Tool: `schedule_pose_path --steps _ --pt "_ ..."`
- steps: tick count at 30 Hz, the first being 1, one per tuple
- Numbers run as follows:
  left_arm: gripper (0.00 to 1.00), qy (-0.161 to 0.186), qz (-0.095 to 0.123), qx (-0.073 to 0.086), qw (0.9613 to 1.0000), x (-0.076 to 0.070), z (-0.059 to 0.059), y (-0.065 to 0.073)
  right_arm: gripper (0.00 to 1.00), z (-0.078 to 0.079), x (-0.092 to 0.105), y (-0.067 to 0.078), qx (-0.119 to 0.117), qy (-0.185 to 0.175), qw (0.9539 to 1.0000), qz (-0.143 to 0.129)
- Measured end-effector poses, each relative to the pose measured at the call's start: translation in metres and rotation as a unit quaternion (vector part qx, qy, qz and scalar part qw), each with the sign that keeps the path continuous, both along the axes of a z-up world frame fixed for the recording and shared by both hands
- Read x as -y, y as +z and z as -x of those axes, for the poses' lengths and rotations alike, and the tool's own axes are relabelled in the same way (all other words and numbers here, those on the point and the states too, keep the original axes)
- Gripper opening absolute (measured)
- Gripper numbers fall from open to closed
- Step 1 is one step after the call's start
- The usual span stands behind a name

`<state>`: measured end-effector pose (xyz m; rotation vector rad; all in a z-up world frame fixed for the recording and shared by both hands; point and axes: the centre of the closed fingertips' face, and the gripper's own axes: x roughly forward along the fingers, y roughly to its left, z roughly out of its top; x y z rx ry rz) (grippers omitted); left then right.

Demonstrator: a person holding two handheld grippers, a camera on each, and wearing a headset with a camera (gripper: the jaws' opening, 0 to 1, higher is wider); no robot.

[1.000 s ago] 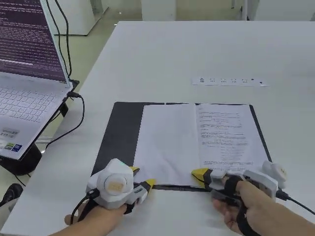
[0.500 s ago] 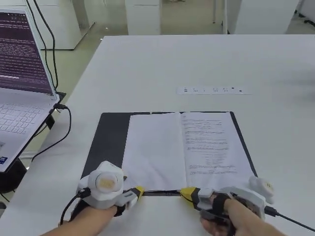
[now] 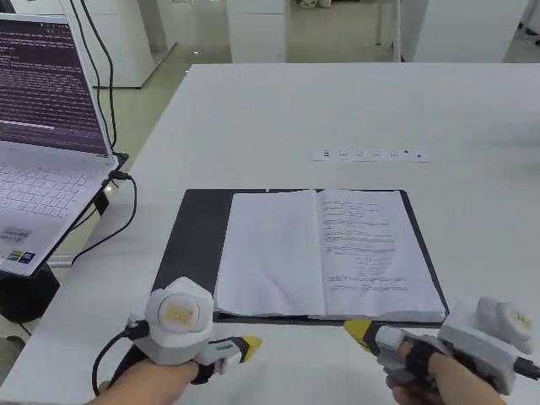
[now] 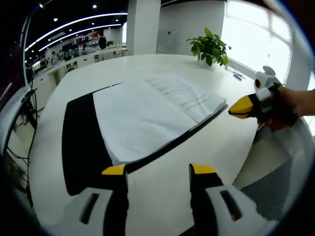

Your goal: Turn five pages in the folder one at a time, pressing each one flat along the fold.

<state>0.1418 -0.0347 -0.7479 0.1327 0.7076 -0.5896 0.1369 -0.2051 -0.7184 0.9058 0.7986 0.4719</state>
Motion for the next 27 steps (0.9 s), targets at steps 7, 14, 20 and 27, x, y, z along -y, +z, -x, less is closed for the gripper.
schedule_pose_path --steps 7,14,20,27 --pt "0.61 0.039 0.021 0.042 0.9981 -0.011 0.001 0.042 0.33 -0.002 0.044 0.038 0.111 0.027 0.9847 0.132" --pt "0.88 0.110 0.063 0.087 0.9881 -0.024 0.002 0.079 0.74 -0.004 0.081 0.077 0.215 -0.005 0.9486 0.232" --pt "0.99 0.126 0.064 0.102 0.9847 -0.024 0.008 0.093 0.94 -0.001 0.107 0.080 0.233 -0.009 0.9330 0.274" --pt "0.99 0.147 0.076 0.114 0.9795 -0.022 0.008 0.105 1.00 0.005 0.116 0.088 0.265 -0.003 0.9215 0.284"
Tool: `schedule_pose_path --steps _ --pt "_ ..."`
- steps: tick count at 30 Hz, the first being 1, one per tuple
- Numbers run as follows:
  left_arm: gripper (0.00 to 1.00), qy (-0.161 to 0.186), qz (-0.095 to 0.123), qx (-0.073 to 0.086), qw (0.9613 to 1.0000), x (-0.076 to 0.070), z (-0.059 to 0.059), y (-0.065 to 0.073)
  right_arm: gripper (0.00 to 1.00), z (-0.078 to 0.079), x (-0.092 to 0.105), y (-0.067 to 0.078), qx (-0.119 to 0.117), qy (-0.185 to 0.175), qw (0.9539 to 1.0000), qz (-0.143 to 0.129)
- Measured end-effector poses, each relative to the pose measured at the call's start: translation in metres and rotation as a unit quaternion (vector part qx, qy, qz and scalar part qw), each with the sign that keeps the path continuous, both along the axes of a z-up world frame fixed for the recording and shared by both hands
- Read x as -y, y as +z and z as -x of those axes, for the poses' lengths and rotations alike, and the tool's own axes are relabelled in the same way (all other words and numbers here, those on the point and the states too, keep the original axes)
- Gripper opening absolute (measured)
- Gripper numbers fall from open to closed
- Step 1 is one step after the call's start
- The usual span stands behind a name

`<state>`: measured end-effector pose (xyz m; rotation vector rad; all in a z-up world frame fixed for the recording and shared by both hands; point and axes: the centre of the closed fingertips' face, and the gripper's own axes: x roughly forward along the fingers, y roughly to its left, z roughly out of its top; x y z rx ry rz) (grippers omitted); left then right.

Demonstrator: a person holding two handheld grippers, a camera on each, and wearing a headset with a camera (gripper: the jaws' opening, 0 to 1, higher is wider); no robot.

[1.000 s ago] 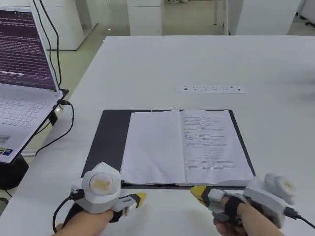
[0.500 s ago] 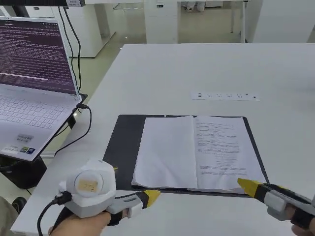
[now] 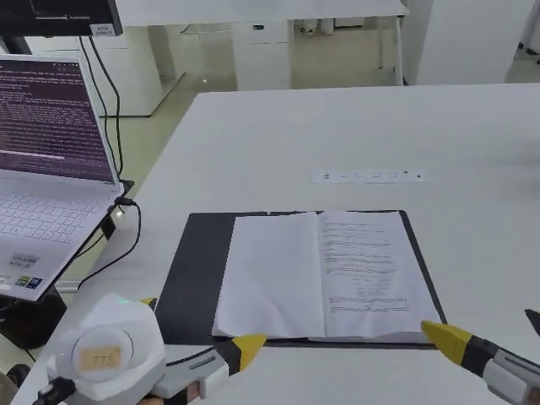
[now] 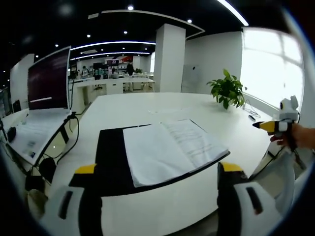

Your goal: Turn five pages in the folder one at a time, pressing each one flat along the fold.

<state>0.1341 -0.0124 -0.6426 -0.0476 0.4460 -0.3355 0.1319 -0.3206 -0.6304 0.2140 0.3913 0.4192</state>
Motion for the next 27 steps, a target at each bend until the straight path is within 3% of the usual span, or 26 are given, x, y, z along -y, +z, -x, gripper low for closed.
schedule_pose_path --steps 6,11,15,18,23,27 --pt "0.99 -0.012 -0.017 -0.018 0.9996 0.011 -0.001 -0.011 1.00 0.006 0.000 -0.009 -0.016 0.015 0.9998 0.003" --pt "0.99 -0.036 -0.028 -0.037 0.9983 0.034 -0.009 -0.027 1.00 0.011 0.005 -0.018 -0.023 0.025 0.9994 0.006" --pt "0.99 -0.069 -0.040 -0.052 0.9955 0.064 -0.018 -0.041 1.00 0.015 0.011 -0.022 -0.029 0.017 0.9994 -0.002" --pt "0.99 -0.099 -0.043 -0.057 0.9926 0.097 -0.029 -0.052 0.99 0.018 0.014 -0.023 -0.035 0.009 0.9993 -0.011" --pt "0.99 -0.142 -0.055 -0.053 0.9869 0.144 -0.047 -0.066 0.98 0.024 0.016 -0.025 -0.032 -0.002 0.9994 -0.013" --pt "0.92 -0.170 -0.058 -0.048 0.9825 0.176 -0.061 -0.075 0.98 0.027 0.013 -0.026 -0.033 -0.008 0.9993 -0.014"
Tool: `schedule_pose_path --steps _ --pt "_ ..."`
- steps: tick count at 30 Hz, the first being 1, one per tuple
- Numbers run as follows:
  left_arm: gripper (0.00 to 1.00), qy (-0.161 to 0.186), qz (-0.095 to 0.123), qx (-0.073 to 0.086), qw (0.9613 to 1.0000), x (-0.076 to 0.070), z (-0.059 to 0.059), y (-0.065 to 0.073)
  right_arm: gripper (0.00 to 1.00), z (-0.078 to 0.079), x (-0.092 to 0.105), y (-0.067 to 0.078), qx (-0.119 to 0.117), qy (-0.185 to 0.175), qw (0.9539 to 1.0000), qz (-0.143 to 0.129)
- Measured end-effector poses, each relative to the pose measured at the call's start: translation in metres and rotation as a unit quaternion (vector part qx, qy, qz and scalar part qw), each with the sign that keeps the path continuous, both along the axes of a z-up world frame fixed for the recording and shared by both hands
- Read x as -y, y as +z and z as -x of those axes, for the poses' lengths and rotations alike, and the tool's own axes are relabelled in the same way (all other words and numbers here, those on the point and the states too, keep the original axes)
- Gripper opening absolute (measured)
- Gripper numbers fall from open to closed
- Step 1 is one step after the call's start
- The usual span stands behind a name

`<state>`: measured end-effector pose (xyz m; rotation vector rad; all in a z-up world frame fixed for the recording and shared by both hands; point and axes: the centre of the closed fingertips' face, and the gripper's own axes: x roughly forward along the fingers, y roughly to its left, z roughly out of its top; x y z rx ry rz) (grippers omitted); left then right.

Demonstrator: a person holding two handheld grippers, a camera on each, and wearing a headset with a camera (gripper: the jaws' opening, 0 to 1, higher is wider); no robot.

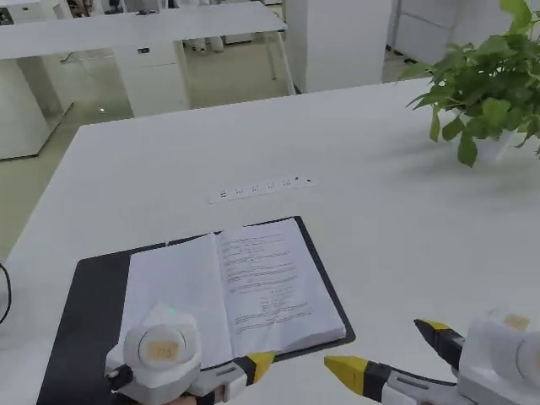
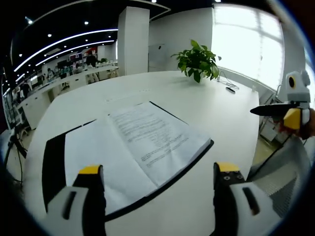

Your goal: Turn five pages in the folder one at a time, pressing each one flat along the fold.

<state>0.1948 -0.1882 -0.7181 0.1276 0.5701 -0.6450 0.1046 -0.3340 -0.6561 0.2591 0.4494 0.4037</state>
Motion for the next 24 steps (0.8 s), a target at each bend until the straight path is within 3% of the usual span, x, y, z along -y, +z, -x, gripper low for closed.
schedule_pose_path --steps 6,9,13,24 --pt "0.86 -0.019 -0.004 -0.007 0.9998 0.031 -0.017 -0.019 0.97 0.001 -0.001 -0.002 -0.004 -0.009 0.9999 -0.004" --pt "0.83 -0.016 -0.006 -0.018 0.9997 0.039 -0.022 -0.028 0.96 0.002 -0.001 -0.003 -0.004 -0.011 0.9999 -0.001" --pt "0.77 -0.011 -0.004 -0.015 0.9998 0.052 -0.033 -0.035 0.96 0.003 0.001 -0.006 -0.006 -0.021 0.9998 -0.004" --pt "0.73 -0.005 0.003 -0.019 0.9998 0.086 -0.045 -0.052 0.95 -0.002 0.001 -0.006 -0.011 -0.029 0.9995 -0.007"
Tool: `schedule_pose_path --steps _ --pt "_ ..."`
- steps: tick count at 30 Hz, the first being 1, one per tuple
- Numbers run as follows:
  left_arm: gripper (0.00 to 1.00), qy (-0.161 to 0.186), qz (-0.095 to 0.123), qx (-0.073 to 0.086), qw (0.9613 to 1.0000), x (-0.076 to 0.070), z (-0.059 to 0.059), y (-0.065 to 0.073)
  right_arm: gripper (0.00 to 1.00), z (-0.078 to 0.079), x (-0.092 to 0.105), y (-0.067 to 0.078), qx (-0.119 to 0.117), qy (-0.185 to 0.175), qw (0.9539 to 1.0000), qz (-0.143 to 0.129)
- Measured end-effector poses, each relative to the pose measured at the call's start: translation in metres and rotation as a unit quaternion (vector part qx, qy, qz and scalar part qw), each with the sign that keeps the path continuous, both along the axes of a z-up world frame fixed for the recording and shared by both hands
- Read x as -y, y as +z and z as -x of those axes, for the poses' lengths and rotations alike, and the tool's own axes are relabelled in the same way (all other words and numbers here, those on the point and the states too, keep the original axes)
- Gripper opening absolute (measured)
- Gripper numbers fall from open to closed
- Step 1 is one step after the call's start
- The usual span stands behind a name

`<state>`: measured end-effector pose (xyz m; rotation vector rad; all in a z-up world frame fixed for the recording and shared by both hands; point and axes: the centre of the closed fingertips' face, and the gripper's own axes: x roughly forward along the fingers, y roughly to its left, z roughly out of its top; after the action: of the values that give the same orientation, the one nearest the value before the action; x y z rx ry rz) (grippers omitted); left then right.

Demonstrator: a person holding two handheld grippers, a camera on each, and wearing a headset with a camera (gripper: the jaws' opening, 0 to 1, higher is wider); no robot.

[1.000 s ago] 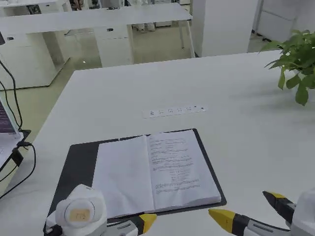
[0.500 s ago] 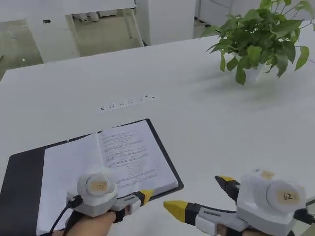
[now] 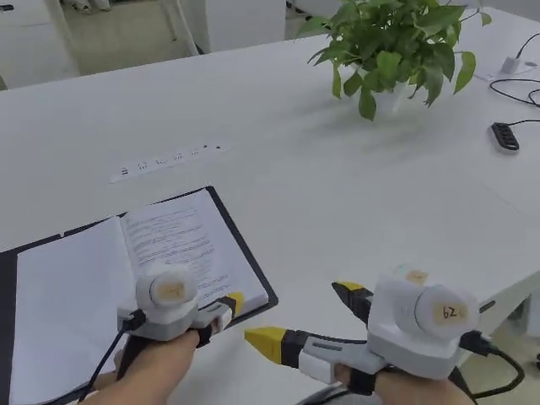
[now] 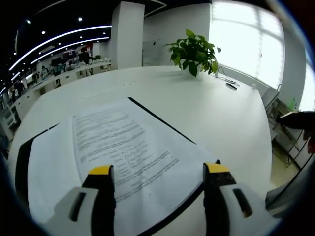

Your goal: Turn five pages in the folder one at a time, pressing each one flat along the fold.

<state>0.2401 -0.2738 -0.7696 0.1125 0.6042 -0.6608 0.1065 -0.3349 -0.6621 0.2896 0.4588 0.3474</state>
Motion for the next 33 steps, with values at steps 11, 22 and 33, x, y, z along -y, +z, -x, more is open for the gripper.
schedule_pose_path --steps 11,22,33 --pt "0.64 -0.010 -0.027 0.023 0.9993 0.007 0.002 -0.013 0.94 -0.001 0.000 -0.007 -0.009 0.000 0.9999 -0.005" --pt "0.44 -0.023 -0.008 0.034 0.9991 0.012 0.004 -0.012 0.93 -0.004 0.001 -0.014 -0.019 0.003 0.9997 -0.012" --pt "0.37 -0.025 0.008 0.029 0.9992 0.008 0.002 -0.011 0.85 -0.020 -0.004 -0.018 -0.028 0.030 0.9989 -0.022"
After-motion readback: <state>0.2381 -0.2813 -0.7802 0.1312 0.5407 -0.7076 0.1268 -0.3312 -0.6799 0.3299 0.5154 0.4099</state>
